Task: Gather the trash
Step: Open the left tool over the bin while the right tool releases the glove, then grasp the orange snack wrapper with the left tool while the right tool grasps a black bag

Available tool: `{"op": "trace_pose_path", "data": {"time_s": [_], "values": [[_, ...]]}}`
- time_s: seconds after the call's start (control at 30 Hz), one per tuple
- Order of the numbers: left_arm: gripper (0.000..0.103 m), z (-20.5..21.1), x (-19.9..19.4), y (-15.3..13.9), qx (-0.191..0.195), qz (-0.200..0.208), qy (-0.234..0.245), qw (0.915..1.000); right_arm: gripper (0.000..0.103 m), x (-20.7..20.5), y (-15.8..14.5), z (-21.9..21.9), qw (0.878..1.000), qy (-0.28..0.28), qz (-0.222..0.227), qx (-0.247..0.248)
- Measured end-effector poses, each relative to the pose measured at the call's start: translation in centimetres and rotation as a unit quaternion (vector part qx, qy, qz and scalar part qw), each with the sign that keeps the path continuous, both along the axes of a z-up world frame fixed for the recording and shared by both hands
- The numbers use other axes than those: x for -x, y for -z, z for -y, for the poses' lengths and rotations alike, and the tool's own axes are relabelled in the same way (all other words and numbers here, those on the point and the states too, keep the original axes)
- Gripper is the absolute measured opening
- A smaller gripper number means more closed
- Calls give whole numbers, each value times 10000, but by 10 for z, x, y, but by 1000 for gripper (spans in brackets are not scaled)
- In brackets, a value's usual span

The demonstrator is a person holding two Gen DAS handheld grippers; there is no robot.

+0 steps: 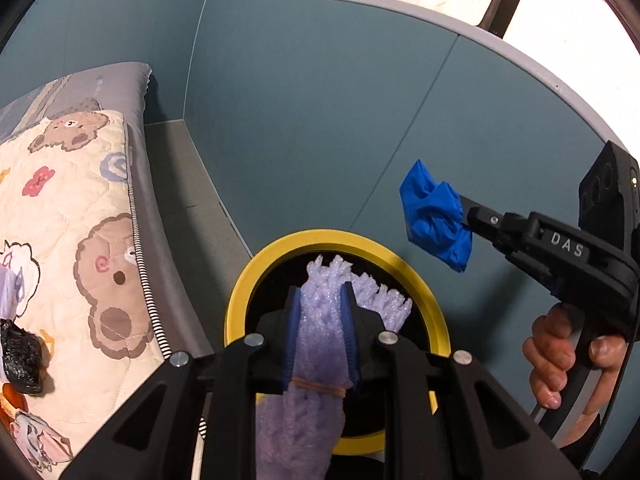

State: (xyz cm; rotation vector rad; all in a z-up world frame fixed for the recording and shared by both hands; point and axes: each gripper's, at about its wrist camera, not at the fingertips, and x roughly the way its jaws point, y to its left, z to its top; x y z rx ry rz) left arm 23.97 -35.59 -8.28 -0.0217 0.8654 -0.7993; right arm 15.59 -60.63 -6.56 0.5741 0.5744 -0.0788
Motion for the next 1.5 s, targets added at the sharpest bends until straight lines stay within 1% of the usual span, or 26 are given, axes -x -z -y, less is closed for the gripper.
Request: {"op": "trace_pose_path", "data": {"time_s": [0.07,0.1,0.17,0.2,0.23,0.27,0.3,0.33,0.47,0.5,0.6,0.67,0.8,0.87,0.93,1.03,1.13,1.27,1.37,1.5], "values": [[24,1,-1,3,2,-32,4,10000,4,-1,0,-2,9999,92,7,139],[30,1,-1,5,8,-65,11,10000,5,-1,0,-2,9997,135,18,195],[37,0,-2,8,44,-136,22,9999,7,-1,1,0,9997,192,41,156],[41,-1,-2,9,41,-153,5,9999,12,-2,1,1,9997,210,36,142],[43,-1,-2,10,47,-164,-12,9999,21,-2,1,2,9996,244,29,150],[47,-2,-3,10,62,-177,-16,9998,27,-3,1,1,9995,259,21,154],[49,-2,-4,10,62,-182,-23,9998,38,2,1,3,9995,271,17,135],[50,-3,-3,11,46,-183,-25,9998,38,3,2,4,9995,287,21,94],[62,-12,-1,8,91,-181,-73,9998,38,7,1,2,9994,332,-33,96],[67,-16,0,6,91,-133,-111,9998,38,8,1,2,9994,345,-40,84],[77,-33,3,-2,42,92,-271,9996,38,10,-3,-3,9994,339,-31,109],[82,-46,5,-9,-5,229,-441,9988,41,11,-6,-8,9994,318,-34,124],[92,-78,14,-24,-96,564,-773,9954,59,16,-14,-23,9993,264,69,241],[95,-96,19,-32,-125,747,-925,9928,62,16,-20,-34,9994,170,134,267],[95,-114,23,-39,-147,875,-1108,9899,73,16,-25,-46,9993,43,196,318],[95,-142,24,-48,-140,976,-1396,9853,83,14,-33,-69,9986,-156,265,418],[95,-172,21,-53,-154,1018,-1671,9805,87,9,-43,-94,9969,-435,356,560],[95,-211,21,-57,-222,1094,-2022,9730,88,4,-53,-129,9930,-736,479,786],[95,-240,19,-57,-272,1139,-2270,9668,90,-3,-60,-153,9899,-968,565,872],[95,-275,15,-56,-368,1178,-2559,9588,91,-13,-63,-187,9843,-1329,607,990]]}}
